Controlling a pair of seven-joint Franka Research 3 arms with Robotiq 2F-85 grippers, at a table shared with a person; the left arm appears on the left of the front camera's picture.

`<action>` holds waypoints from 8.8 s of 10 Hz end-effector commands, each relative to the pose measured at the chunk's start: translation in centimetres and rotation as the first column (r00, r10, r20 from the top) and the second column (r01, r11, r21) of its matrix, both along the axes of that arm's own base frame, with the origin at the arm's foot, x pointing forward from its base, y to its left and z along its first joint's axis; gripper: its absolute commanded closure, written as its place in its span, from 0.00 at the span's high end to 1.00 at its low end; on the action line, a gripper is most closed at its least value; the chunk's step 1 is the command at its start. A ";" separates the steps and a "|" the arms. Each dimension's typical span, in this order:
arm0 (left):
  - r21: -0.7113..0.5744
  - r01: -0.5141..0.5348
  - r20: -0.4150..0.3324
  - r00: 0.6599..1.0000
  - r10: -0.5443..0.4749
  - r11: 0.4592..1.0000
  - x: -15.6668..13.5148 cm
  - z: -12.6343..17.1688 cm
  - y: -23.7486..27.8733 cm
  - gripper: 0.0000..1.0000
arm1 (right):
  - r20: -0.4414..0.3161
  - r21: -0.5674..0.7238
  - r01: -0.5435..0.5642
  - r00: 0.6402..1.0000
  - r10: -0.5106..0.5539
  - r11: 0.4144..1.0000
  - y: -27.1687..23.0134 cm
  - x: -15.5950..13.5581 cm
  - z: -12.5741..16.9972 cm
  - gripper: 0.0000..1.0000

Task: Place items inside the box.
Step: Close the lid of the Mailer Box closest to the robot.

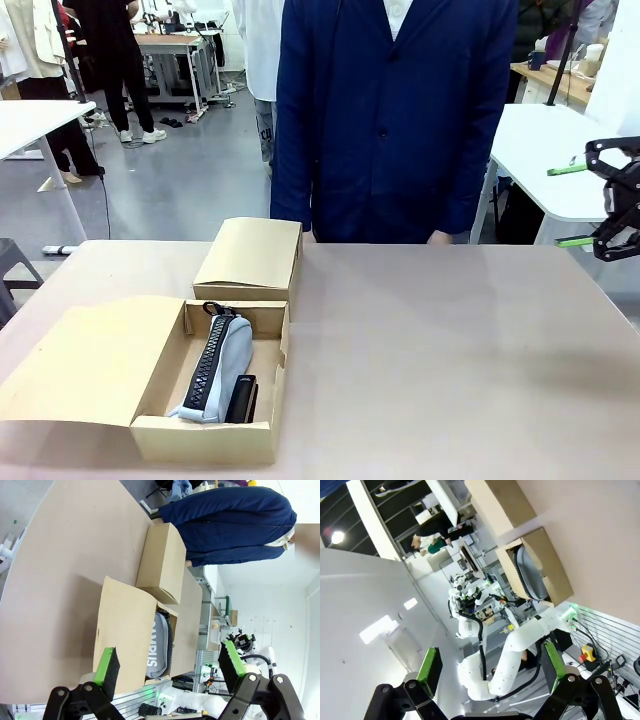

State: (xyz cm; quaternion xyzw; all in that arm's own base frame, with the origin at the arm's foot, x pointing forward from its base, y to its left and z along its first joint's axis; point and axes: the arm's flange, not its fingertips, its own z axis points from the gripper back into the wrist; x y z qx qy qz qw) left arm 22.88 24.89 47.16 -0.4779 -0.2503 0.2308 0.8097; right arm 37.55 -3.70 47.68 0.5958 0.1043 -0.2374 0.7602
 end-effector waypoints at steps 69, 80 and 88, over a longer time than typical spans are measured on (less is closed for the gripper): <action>0.880 0.363 0.440 -0.388 -0.810 0.305 5.1 -16.4 -43.6 1.00 | 0.026 0.019 -0.004 1.000 0.003 1.000 0.1 -0.1 0.0 1.00; 0.515 0.567 0.800 -0.049 -0.598 0.643 8.3 -8.6 -34.8 1.00 | 0.026 0.019 -0.004 1.000 0.003 1.000 0.1 -0.1 0.0 1.00; 0.016 0.612 0.564 0.648 -0.512 0.791 10.4 -10.0 -16.1 1.00 | 0.026 0.019 -0.004 1.000 0.003 1.000 0.1 -0.1 0.0 1.00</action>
